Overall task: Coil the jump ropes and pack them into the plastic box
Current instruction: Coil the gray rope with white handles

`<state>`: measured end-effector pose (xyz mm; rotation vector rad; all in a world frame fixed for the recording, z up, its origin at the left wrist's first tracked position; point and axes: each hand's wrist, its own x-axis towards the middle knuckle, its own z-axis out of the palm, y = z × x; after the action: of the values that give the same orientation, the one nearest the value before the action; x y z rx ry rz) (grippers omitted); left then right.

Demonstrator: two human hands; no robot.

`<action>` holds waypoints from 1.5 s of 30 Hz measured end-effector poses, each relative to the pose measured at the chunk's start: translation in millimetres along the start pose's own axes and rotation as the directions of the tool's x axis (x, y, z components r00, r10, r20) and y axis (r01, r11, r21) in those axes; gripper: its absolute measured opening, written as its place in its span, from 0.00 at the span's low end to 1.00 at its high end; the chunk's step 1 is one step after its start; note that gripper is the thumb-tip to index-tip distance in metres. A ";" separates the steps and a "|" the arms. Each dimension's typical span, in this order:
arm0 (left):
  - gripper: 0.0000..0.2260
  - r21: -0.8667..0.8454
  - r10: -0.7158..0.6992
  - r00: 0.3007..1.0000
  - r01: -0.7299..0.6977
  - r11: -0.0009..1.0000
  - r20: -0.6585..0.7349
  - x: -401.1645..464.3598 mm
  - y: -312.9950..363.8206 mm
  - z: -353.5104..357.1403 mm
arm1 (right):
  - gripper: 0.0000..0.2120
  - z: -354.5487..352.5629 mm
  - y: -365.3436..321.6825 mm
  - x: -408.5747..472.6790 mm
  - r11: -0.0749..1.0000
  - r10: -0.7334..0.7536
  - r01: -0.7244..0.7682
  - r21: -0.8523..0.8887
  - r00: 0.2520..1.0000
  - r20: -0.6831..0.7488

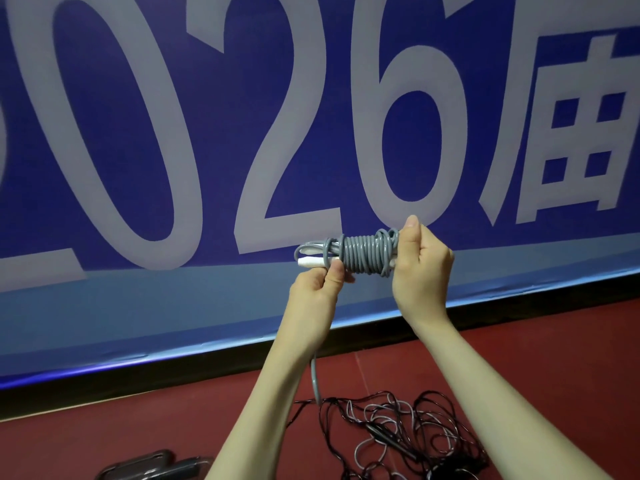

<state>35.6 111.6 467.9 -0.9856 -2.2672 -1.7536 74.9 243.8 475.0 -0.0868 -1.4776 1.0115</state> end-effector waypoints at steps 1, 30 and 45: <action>0.21 0.006 -0.012 1.000 0.012 1.000 0.025 -1.5 0.4 0.0 | 0.21 -1.0 -1.2 0.7 0.999 -0.035 0.035 -0.019 0.999 0.007; 0.27 -0.303 -0.249 0.926 0.333 0.893 0.284 -1.4 19.5 -14.6 | 0.20 -7.1 -3.5 3.3 0.980 -0.200 0.199 0.012 0.978 0.065; 0.17 -0.650 0.081 0.991 -0.133 0.748 -0.108 1.2 7.7 5.0 | 0.20 1.4 -8.6 5.3 0.947 0.227 -0.265 0.180 0.952 0.204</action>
<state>40.4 117.5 473.2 -1.0829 -1.4929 -2.5474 76.9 241.0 484.6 -0.0319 -1.5428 1.4028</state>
